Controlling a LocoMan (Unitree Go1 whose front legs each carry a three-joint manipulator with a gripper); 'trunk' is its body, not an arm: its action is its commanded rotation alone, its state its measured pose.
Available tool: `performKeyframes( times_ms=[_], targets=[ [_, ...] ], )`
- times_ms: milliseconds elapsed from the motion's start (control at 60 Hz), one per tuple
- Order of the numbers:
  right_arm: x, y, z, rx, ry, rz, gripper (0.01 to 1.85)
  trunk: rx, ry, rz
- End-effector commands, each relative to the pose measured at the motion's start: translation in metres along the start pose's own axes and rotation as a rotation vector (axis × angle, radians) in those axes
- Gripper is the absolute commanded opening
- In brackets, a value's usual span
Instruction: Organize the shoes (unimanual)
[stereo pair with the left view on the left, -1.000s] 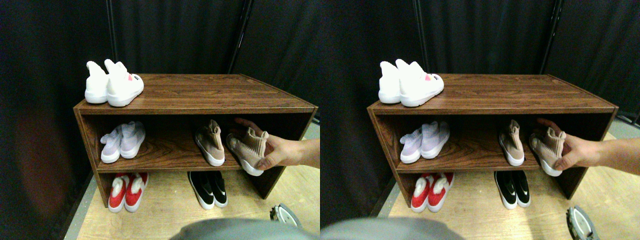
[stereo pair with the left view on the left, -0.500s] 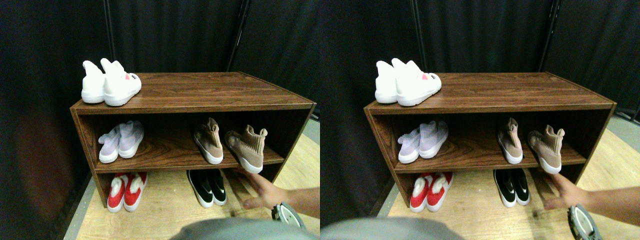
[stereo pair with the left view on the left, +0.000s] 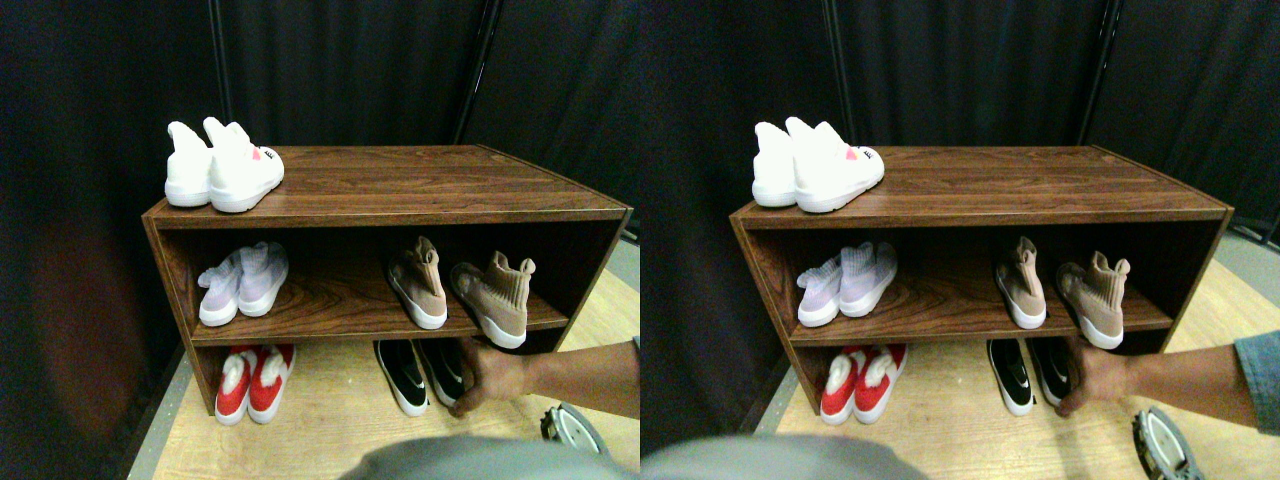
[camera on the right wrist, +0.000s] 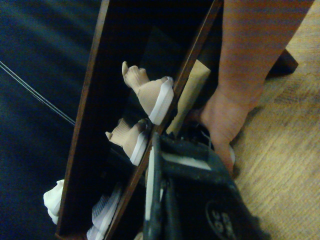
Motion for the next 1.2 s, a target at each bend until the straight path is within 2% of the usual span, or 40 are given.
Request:
performKeyframes(
  times_ms=[17, 250, 417, 433, 450, 467, 483, 517, 533, 550, 583, 633, 700, 933, 1017, 1200],
  targets=[
    [0.003, 0.008, -0.001, -0.014, -0.005, 0.042, 0.06, -0.014, 0.015, 0.002],
    [0.002, 0.011, -0.002, -0.016, -0.032, 0.050, 0.06, -0.016, 0.014, -0.004],
    [0.004, 0.013, -0.002, 0.012, -0.022, 0.056, 0.06, -0.020, 0.012, -0.004],
    [0.006, 0.012, -0.002, 0.035, -0.011, 0.040, 0.15, -0.020, 0.012, -0.004],
    [0.006, 0.012, -0.002, 0.035, -0.011, 0.040, 0.15, -0.020, 0.012, -0.004],
    [0.005, 0.014, -0.001, 0.033, -0.011, 0.003, 0.48, -0.020, 0.012, -0.004],
    [0.005, 0.014, -0.001, 0.036, -0.010, -0.011, 0.63, -0.020, 0.012, -0.004],
    [0.006, 0.018, -0.002, -0.007, -0.010, -0.032, 1.16, -0.020, 0.012, -0.004],
    [0.007, 0.018, -0.002, -0.027, -0.008, -0.032, 1.25, -0.020, 0.012, -0.004],
    [0.007, 0.018, -0.002, -0.027, -0.008, -0.032, 1.25, -0.020, 0.012, -0.004],
    [0.009, 0.020, -0.002, -0.045, -0.002, -0.046, 1.62, -0.025, 0.006, -0.003],
    [0.011, 0.021, -0.003, -0.076, -0.004, -0.045, 1.69, -0.025, 0.006, -0.003],
    [0.018, 0.022, -0.004, -0.094, -0.001, -0.026, 1.72, -0.025, 0.008, -0.002],
    [0.043, 0.029, -0.006, -0.136, -0.030, -0.034, 1.74, -0.028, 0.011, 0.004],
    [0.052, 0.032, -0.006, -0.148, -0.053, -0.027, 1.63, -0.029, 0.011, 0.007],
    [0.068, 0.034, -0.003, -0.110, -0.075, -0.042, 1.57, -0.029, 0.011, 0.011]
  ],
)
